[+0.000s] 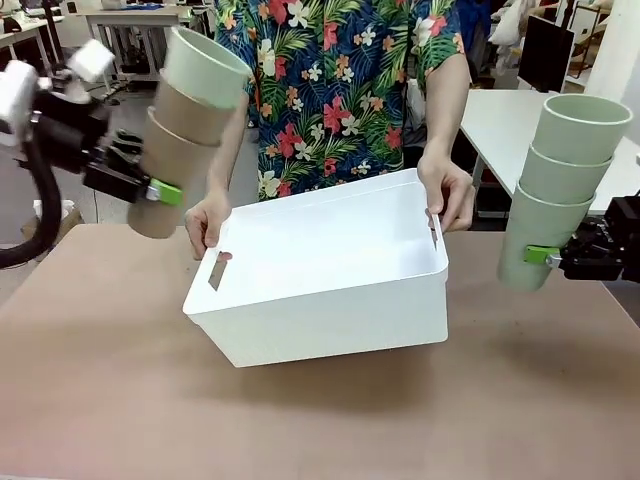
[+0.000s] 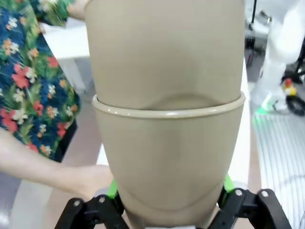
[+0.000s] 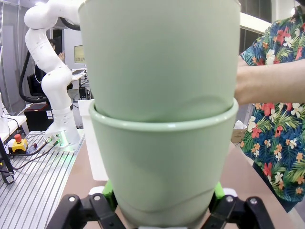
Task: Stack the cups and store them in the basket.
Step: Place the stack of Reusable plastic cups into the Pantry Basket.
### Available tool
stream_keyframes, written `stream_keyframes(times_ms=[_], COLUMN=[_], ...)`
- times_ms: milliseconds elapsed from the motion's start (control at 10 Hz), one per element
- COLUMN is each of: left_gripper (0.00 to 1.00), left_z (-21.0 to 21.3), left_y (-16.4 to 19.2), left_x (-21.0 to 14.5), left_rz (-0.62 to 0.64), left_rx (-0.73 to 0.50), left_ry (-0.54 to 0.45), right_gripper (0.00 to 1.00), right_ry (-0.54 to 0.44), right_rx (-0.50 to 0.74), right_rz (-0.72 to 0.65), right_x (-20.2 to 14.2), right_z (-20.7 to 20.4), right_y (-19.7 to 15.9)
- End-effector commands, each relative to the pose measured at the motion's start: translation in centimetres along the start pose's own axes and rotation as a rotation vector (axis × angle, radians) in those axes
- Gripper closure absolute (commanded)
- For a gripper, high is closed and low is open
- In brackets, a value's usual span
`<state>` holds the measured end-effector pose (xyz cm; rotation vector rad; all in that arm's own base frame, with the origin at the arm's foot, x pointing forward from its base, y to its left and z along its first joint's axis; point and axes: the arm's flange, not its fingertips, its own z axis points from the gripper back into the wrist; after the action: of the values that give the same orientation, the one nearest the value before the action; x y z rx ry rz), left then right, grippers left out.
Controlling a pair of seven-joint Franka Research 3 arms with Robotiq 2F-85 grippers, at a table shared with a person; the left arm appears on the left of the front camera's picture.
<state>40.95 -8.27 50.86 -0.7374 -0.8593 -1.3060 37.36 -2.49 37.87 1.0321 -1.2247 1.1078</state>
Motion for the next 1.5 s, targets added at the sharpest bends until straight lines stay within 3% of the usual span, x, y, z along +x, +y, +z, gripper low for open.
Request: stream_keyframes(times_ms=[0, 300, 800, 1400], left_gripper=[0.15, 0.15, 0.15, 0.15], left_z=[-2.9, -8.4, -14.5, -21.0], left_y=[0.0, -0.8, -0.9, -0.9], left_x=[1.9, 3.9, 5.7, 3.7], left_rz=[0.006, -0.022, 0.006, 0.038], left_rx=[-0.010, -0.028, 0.012, 0.020], left_ry=[0.140, 0.248, 0.327, 0.457], right_gripper=[0.15, 0.15, 0.15, 0.15], right_ry=[0.000, 0.000, 0.000, 0.000], right_rx=[-0.001, -0.001, -0.001, -0.001], right_rz=[0.013, 0.013, 0.013, 0.013], right_x=[0.3, 0.3, 0.3, 0.3], right_z=[0.0, 0.0, 0.0, 0.0], right_y=[0.0, 0.0, 0.0, 0.0])
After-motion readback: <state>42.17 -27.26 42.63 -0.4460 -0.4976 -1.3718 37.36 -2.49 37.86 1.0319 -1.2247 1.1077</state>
